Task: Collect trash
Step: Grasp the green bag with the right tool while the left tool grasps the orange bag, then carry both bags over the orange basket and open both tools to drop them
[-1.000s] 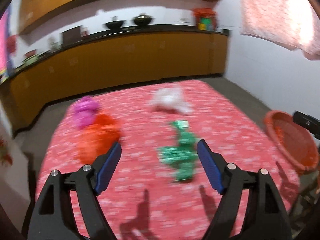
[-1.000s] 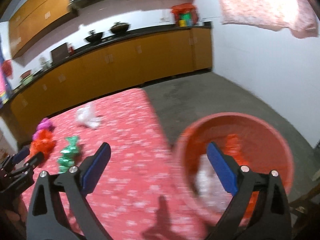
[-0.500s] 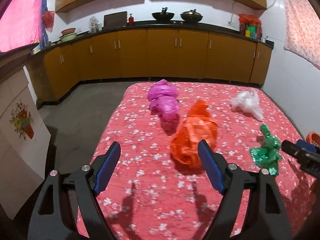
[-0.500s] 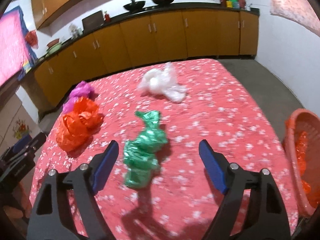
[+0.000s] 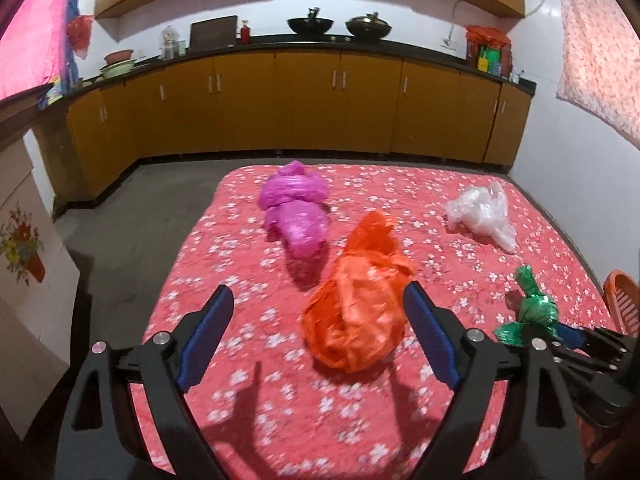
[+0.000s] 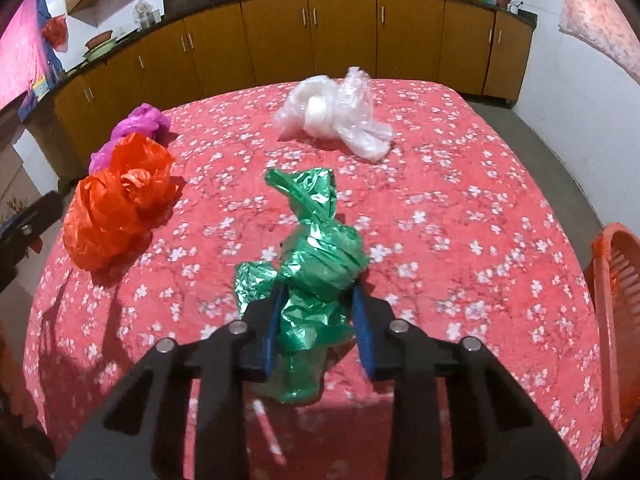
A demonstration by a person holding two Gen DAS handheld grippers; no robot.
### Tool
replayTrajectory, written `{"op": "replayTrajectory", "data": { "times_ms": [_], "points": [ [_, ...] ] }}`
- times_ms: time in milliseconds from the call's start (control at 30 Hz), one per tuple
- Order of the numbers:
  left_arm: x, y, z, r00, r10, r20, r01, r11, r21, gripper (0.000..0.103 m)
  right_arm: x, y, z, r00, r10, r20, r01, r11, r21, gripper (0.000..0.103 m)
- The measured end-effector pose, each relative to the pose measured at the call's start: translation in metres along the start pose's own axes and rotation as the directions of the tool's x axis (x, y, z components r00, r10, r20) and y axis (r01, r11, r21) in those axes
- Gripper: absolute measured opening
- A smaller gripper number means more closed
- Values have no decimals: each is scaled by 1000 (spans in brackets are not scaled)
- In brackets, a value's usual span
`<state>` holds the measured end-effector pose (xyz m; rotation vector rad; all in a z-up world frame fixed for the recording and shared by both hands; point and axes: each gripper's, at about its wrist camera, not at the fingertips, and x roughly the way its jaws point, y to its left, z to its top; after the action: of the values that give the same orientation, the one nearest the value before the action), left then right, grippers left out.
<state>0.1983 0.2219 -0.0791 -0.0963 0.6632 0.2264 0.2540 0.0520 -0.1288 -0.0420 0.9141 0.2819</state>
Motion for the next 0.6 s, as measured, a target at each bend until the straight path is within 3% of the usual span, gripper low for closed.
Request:
{"op": "replayTrajectory", "data": {
  "times_ms": [400, 500, 567, 600],
  "points": [
    [53, -25, 6, 992, -9, -127, 13, 999, 33, 89, -19, -52, -8, 999, -40, 14, 39, 997, 68, 28],
    [58, -29, 4, 988, -18, -152, 23, 999, 32, 78, -23, -58, -10, 999, -42, 15, 41, 997, 72, 28],
    [61, -33, 3, 987, -14, -163, 21, 999, 41, 63, -25, -60, -11, 999, -41, 18, 40, 996, 75, 28],
    [61, -35, 3, 985, -17, -169, 25, 999, 46, 62, -26, -61, -11, 999, -41, 20, 40, 996, 75, 28]
  ]
}}
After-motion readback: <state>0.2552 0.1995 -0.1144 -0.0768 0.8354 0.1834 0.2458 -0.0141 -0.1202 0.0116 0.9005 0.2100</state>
